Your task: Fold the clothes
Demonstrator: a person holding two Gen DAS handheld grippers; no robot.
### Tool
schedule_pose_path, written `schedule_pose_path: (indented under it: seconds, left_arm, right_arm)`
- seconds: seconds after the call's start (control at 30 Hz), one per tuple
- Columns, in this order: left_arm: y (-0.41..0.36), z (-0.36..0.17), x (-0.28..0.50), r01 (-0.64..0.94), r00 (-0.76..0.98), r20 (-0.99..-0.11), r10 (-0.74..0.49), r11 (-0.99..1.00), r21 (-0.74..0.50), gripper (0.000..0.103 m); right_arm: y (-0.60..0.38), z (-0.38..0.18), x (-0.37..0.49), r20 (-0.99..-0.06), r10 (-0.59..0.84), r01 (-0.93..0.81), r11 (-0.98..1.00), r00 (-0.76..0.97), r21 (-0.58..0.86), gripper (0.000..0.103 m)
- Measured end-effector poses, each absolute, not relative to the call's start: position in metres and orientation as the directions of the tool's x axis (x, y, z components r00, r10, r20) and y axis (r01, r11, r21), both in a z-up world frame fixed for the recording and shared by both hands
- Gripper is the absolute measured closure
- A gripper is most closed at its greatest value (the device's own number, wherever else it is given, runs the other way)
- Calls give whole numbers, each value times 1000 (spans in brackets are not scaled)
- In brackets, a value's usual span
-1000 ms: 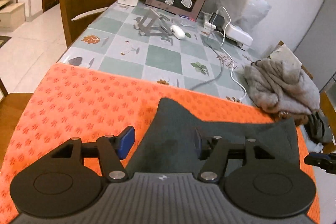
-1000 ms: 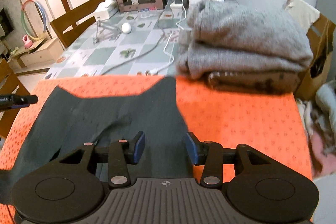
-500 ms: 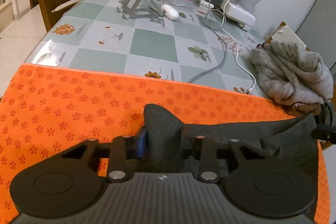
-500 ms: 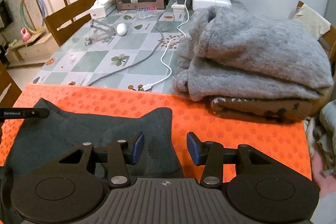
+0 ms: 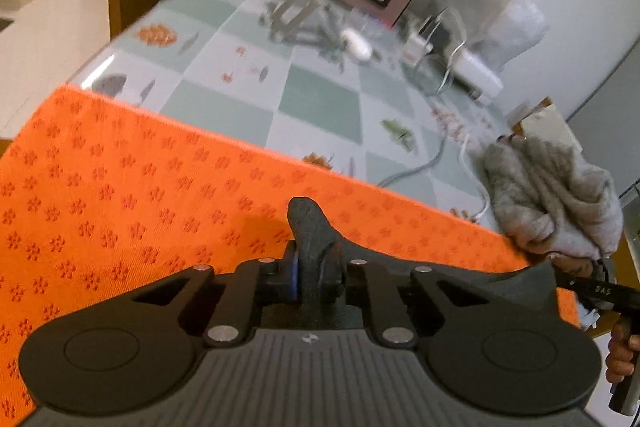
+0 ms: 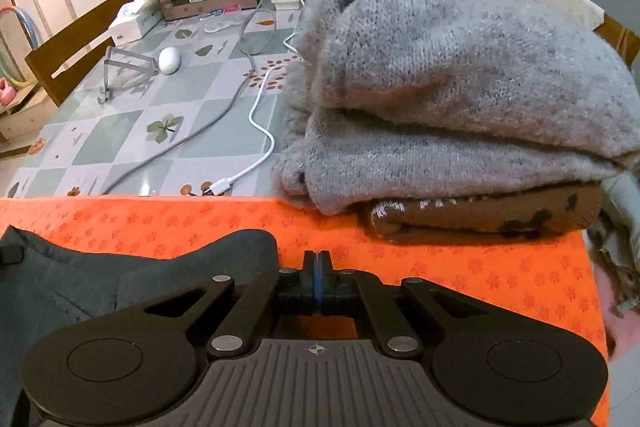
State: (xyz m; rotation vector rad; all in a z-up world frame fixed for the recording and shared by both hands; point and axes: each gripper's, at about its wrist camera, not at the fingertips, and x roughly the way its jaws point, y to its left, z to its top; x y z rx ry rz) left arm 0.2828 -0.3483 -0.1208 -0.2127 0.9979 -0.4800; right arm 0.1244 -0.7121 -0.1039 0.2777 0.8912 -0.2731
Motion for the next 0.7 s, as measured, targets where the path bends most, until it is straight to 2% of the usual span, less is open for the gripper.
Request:
schedule_pose_path:
  seconds: [0.03,0.13,0.33,0.43,0.7]
  left_arm:
    - [-348,-122,287,282,437,-760,-480,876,-391,73]
    - [-343,-117,294,263,421,-756,-500,866,-426,60]
    - [-315,-99,286,212,416,-744,-523,851,-480,58]
    - [-298,-84,273,191,426,-747,-510,858,-477,50]
    - [-255,-43,215,215,456,-726,-515,855,-472,48]
  right_arm:
    - [-713,-104,125,-795,-112,343,931,596,126,98]
    - [-713,-99,122,-792,-95,330,934,603,140,96]
    - [-707,-74,99,-786,-54,301,938,616,171,87]
    - [-703,-60,84,-792,-43,295,939,609,176,84]
    - [-690,-29,27,-807,14,264,942,591,209,77]
